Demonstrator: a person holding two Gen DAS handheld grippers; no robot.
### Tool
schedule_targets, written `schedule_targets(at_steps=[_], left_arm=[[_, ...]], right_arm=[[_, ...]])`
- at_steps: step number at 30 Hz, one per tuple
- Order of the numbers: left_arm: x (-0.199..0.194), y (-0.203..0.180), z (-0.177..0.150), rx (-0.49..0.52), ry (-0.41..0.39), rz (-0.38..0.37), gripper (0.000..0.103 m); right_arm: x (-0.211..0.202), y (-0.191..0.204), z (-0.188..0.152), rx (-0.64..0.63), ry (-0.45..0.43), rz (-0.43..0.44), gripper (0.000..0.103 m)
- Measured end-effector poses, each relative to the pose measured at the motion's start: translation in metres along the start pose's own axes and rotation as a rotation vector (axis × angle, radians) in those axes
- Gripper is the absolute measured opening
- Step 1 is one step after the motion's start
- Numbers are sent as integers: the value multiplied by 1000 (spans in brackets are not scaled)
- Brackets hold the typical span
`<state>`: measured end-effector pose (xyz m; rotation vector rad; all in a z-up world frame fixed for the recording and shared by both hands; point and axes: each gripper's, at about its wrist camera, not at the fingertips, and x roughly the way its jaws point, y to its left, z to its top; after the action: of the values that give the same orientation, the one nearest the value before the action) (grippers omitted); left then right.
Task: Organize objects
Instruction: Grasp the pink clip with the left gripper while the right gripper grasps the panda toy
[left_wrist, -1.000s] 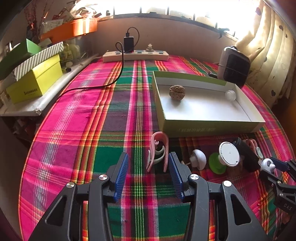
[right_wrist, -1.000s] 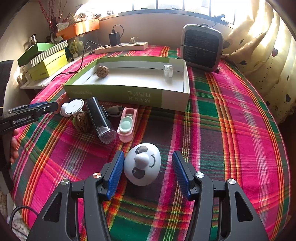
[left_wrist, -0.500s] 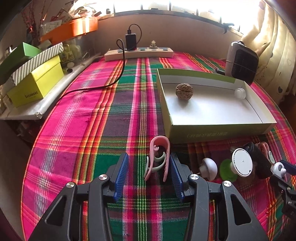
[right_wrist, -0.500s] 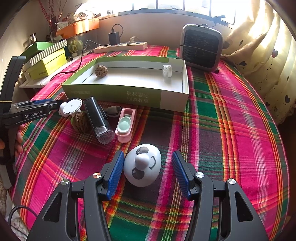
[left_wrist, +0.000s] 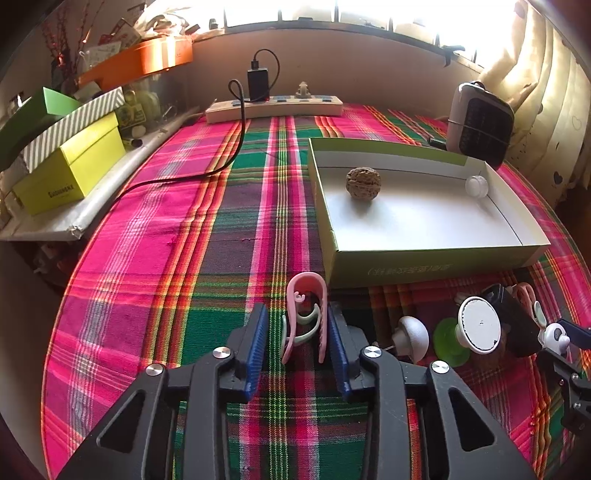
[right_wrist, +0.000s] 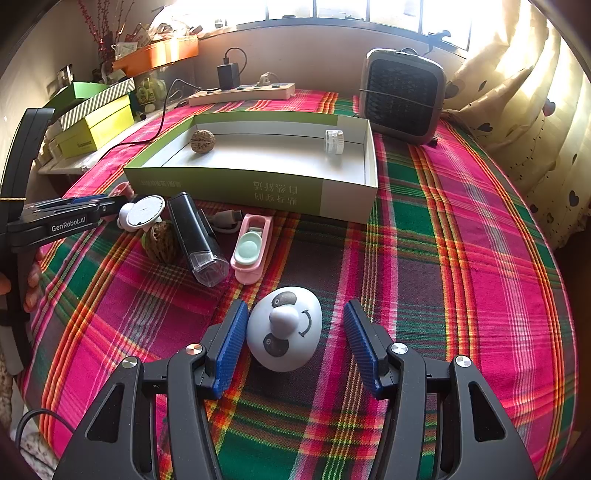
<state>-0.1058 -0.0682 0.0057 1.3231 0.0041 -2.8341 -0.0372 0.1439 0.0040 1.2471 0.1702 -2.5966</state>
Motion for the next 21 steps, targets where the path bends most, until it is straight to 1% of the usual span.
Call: schedule_targets(at_steps=[5,7,10,21], left_arm=[[-1,-4,-1,11,-2,-4,21],[-1,-4,-1,12,-3,-3,21],[-1,-5,-1,10,-3,-4,21],[-1,-4,-1,11,-3,-3,21]], right_arm=[[-1,0,-1,-4,-1,2,52],[-1,0,-1,-6,-3,2,47],[-2,1,0,-10,-5,3,42],[-2,2,-1,-11,-6,8,41]])
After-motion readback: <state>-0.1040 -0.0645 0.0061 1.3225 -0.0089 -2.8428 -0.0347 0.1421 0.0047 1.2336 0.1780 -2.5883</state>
